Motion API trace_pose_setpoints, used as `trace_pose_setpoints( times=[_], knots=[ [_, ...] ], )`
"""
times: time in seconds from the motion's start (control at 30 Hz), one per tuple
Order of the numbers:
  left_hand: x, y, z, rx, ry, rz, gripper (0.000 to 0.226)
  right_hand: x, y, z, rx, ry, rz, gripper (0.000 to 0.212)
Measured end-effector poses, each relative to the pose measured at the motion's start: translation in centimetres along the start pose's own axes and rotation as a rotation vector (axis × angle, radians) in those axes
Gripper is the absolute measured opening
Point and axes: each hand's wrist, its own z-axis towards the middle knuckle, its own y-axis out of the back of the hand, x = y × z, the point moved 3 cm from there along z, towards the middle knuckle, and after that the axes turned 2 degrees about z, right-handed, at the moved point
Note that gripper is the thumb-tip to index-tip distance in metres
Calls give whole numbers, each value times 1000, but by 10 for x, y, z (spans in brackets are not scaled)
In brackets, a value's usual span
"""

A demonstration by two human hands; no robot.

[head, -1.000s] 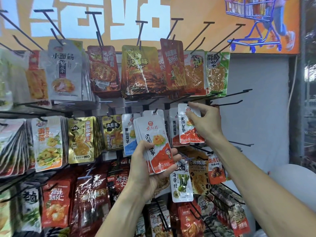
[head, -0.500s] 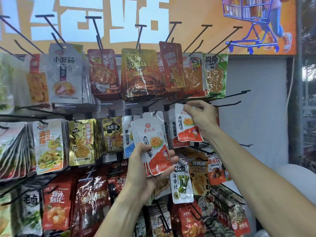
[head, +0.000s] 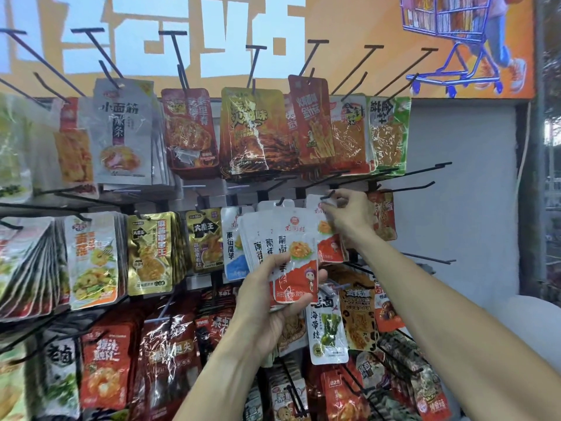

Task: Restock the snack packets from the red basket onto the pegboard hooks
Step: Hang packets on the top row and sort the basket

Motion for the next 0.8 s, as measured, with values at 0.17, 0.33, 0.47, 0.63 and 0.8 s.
trace_pose_setpoints(
  times=[0.17, 0.33, 0.47, 0.63, 0.8],
  knots=[
    [5, 3, 9, -136, -74, 58, 44, 15, 24, -65, -152, 16, 160, 44],
    [17, -7, 19, -216, -172, 79, 40, 6, 9, -99, 74, -270, 731, 44],
    [19, -8, 21, -235, -224, 113, 40, 6, 18, -59, -71, -277, 737, 31],
    [17, -3, 20, -239, -195, 142, 34, 8, 22, -39, -32, -210, 582, 50],
    [16, -3, 19, -224, -176, 142, 35, 9, 21, -31, -34, -9, 459, 37]
  ],
)
